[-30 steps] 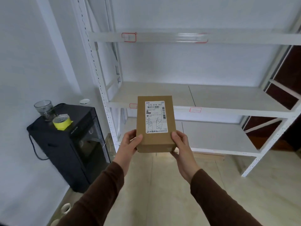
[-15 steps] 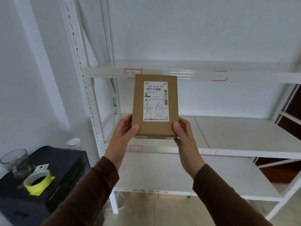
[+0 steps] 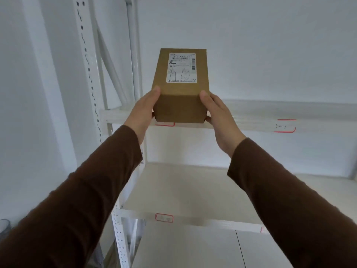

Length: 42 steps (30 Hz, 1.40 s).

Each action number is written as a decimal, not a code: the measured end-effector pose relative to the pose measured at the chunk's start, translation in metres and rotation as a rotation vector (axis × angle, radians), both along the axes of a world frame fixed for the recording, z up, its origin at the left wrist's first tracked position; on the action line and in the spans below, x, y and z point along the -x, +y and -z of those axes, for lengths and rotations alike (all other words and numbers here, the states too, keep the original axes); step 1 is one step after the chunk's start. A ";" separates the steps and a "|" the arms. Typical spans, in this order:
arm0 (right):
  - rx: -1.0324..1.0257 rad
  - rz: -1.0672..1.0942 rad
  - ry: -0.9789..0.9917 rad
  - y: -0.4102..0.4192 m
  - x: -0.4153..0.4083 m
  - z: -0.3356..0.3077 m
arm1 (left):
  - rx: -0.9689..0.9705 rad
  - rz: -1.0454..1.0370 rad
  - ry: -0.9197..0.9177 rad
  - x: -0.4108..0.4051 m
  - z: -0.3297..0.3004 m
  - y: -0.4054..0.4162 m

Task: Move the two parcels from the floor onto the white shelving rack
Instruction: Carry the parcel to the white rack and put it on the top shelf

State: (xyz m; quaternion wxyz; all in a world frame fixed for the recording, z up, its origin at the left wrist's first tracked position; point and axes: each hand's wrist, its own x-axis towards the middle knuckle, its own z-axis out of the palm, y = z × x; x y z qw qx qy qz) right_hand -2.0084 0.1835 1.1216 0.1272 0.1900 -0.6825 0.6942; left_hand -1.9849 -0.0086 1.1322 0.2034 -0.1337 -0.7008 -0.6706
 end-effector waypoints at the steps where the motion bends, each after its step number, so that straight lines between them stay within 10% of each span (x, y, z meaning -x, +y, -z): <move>1: -0.023 0.007 -0.002 -0.003 0.011 -0.010 | 0.010 -0.007 -0.015 0.012 -0.009 -0.002; 17: -0.176 0.072 -0.105 -0.040 0.127 -0.042 | 0.179 -0.060 -0.123 0.169 -0.027 -0.047; 42: -0.284 0.199 -0.087 -0.038 0.143 -0.030 | 0.395 -0.097 -0.192 0.196 -0.020 -0.055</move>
